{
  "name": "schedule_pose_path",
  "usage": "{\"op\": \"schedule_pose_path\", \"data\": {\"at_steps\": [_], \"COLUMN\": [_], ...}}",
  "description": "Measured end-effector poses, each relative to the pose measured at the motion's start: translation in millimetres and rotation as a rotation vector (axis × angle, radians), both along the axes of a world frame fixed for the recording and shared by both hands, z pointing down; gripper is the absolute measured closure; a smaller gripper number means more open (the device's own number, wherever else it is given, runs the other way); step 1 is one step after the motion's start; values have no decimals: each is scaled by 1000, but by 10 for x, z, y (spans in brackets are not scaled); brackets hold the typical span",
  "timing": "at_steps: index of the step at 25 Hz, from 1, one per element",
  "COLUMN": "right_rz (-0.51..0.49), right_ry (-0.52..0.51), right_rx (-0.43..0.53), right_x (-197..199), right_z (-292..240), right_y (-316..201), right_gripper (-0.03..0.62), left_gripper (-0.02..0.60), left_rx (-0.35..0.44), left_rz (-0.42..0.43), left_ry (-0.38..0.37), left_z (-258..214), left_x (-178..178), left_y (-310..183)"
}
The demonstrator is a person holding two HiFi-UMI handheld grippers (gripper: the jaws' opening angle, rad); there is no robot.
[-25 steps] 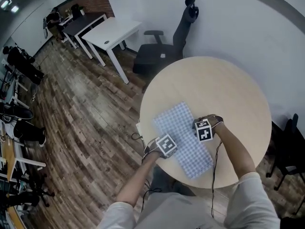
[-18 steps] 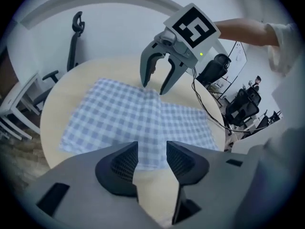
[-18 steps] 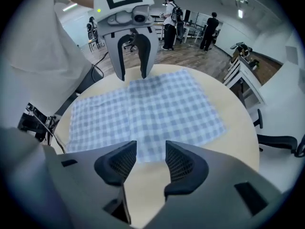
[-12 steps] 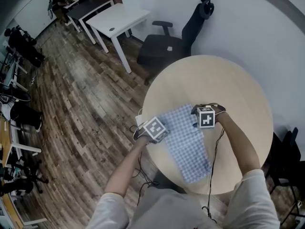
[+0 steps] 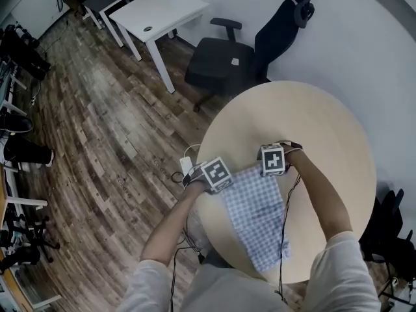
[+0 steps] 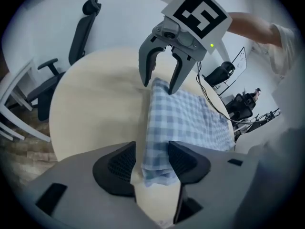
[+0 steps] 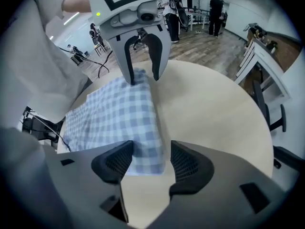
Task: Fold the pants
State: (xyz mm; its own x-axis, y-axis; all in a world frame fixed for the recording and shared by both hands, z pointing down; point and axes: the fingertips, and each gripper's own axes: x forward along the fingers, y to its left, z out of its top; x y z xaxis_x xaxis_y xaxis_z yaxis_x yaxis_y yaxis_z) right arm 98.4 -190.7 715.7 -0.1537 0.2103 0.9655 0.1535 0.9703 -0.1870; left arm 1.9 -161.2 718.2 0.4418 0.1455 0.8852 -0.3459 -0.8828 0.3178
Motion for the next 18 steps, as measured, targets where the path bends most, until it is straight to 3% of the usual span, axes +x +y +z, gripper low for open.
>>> {"op": "schedule_pose_path", "data": {"at_steps": [4, 7, 10, 13, 18], "right_rz": [3, -11, -39, -39, 12], "right_ry": [32, 56, 72, 43, -38], "right_rx": [-102, -175, -196, -134, 75], "right_x": [4, 9, 11, -62, -154], "right_z": [177, 266, 297, 260, -93], "right_y": [31, 96, 84, -68, -576], "right_gripper": [345, 427, 464, 493, 514], "left_gripper": [404, 492, 511, 515, 518], "left_rx": [-105, -165, -192, -141, 7], "left_rz": [54, 88, 108, 122, 81], "left_ry": [73, 106, 119, 93, 56], "left_z": [115, 137, 164, 152, -169], "left_x": [111, 155, 154, 56, -83], "left_y": [58, 103, 69, -82, -596]}}
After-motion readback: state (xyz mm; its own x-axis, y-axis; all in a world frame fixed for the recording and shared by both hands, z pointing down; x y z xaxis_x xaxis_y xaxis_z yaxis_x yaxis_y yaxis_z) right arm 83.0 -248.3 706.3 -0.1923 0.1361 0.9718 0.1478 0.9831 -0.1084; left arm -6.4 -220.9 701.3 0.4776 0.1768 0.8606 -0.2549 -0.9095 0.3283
